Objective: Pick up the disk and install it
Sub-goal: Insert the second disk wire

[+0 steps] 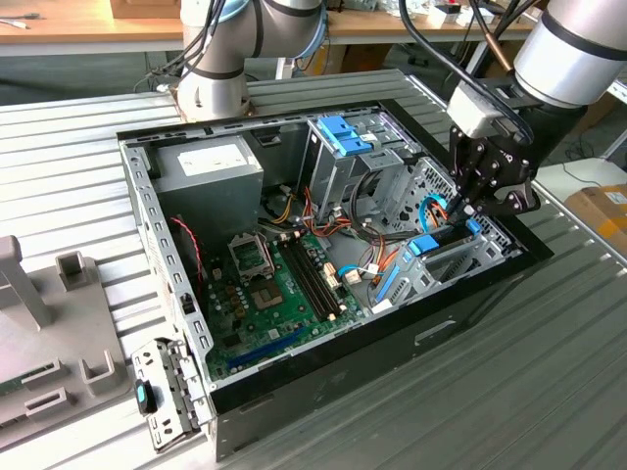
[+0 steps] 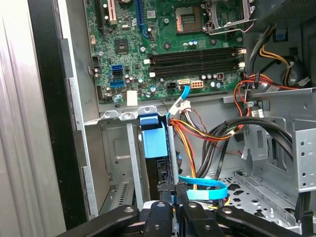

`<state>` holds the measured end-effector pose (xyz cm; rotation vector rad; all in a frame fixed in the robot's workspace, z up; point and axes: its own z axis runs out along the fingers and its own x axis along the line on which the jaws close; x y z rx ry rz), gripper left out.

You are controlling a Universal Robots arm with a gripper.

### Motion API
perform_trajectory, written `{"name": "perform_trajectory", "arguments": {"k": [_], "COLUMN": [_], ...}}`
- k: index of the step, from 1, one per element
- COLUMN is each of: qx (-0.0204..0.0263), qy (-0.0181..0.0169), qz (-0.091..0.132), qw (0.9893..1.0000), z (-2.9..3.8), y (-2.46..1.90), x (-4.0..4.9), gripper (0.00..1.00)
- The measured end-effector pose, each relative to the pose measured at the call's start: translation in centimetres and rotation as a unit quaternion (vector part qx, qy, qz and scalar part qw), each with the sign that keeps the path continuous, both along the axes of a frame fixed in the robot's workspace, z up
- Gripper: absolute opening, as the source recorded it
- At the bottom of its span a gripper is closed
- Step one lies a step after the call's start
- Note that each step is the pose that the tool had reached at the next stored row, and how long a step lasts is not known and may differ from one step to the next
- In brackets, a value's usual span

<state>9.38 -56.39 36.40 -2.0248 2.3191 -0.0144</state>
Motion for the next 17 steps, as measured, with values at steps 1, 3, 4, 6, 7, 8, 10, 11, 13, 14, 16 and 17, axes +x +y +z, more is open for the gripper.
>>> {"name": "perform_trajectory", "arguments": {"k": [1, 3, 4, 6, 7, 8, 10, 11, 13, 14, 16, 17], "qx": [0.0000, 0.0002, 0.0004, 0.0011, 0.0016, 0.0022, 0.0041, 0.0041, 0.0042, 0.0041, 0.0042, 0.0044], "qy": [0.0000, -0.0003, -0.0007, -0.0029, -0.0051, -0.0074, -0.0100, -0.0103, -0.0113, -0.0118, -0.0121, -0.0135], "qz": [0.000, 0.002, 0.005, 0.013, 0.018, 0.025, 0.037, 0.040, 0.055, 0.061, 0.065, 0.065], "qw": [1.0000, 1.0000, 1.0000, 0.9999, 0.9998, 0.9997, 0.9993, 0.9991, 0.9984, 0.9981, 0.9978, 0.9978], "z": [0.00, 0.00, -0.01, -0.01, -0.02, -0.05, -0.11, -0.16, -0.44, -0.48, -0.50, -0.50], "y": [0.00, 0.00, 0.00, -0.01, -0.01, -0.01, -0.08, -0.16, -0.30, -0.31, -0.31, -0.31], "x": [0.00, -0.12, -0.16, -0.26, -0.26, -0.26, -0.38, -0.53, -0.69, -0.70, -0.71, -0.73], "gripper": [0.16, 0.16, 0.16, 0.16, 0.16, 0.16, 0.16, 0.16, 0.16, 0.16, 0.16, 0.16]}}
